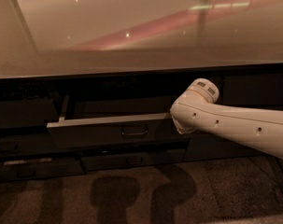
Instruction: Open top drawer
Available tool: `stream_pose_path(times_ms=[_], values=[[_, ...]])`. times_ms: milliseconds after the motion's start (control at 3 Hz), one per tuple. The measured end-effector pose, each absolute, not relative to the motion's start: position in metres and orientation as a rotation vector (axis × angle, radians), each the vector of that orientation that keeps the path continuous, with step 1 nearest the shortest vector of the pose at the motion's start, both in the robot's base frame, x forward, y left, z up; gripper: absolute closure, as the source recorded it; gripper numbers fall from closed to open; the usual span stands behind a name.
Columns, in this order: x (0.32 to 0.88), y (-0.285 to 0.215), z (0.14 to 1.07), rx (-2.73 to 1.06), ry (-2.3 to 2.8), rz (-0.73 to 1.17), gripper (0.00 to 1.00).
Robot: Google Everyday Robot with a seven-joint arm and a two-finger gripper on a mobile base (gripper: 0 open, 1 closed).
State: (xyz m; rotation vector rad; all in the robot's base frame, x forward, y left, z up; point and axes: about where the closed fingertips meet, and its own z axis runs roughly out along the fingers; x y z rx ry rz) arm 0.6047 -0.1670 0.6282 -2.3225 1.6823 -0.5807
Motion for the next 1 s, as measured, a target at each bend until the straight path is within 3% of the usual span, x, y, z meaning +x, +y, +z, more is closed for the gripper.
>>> stream_pose_path(times_ms=[1000], values=[[0.599, -0.1678, 0.6305, -2.327, 1.681, -0.585, 1.0]])
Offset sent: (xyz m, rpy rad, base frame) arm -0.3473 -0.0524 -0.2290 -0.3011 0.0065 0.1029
